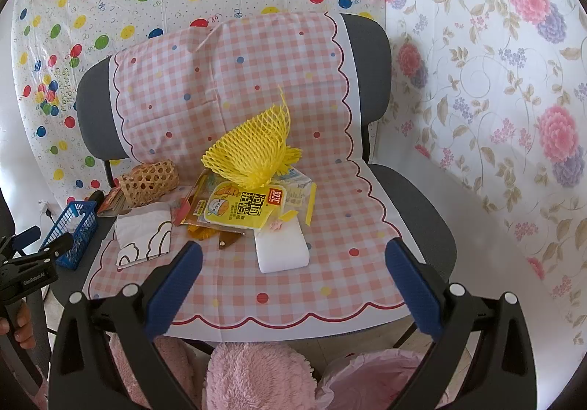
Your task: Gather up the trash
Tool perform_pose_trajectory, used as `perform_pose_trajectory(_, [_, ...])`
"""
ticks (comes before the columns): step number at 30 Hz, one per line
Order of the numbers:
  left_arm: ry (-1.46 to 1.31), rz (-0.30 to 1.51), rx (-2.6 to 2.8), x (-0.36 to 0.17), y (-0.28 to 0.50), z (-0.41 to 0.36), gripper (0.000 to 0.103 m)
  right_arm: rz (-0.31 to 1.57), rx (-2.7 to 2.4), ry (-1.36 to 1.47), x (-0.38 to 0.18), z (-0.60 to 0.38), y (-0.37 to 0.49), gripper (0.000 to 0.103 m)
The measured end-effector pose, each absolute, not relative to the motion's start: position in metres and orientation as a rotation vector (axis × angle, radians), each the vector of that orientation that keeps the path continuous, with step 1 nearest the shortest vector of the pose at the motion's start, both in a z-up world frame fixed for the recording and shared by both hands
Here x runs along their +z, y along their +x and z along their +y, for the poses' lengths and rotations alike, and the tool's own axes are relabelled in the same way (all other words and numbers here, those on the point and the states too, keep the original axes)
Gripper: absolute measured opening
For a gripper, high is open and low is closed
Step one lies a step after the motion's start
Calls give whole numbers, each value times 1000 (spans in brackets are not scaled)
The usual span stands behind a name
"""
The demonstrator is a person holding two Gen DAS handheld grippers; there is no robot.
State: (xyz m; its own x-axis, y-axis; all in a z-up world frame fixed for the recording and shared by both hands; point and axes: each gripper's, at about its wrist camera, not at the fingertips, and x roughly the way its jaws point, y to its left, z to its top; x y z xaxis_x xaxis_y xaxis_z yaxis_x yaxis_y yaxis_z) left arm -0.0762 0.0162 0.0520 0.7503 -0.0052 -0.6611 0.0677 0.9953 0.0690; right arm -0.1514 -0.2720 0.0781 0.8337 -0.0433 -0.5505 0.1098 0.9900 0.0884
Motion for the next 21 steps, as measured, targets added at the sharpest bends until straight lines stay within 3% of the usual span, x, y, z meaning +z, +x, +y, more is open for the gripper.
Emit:
perform_pose_trajectory(11, [92,749,-17,38,-69,20,92,615,-78,116,69,-272,-143,97])
perform_pose_trajectory(14, [82,787,-5,28,-58,26,91,502,-55,161,70,-274,-140,97])
perform_pose_trajectory(21, [94,808,3,23,-34,30,92,550,-20,37,61,-266,-80,97])
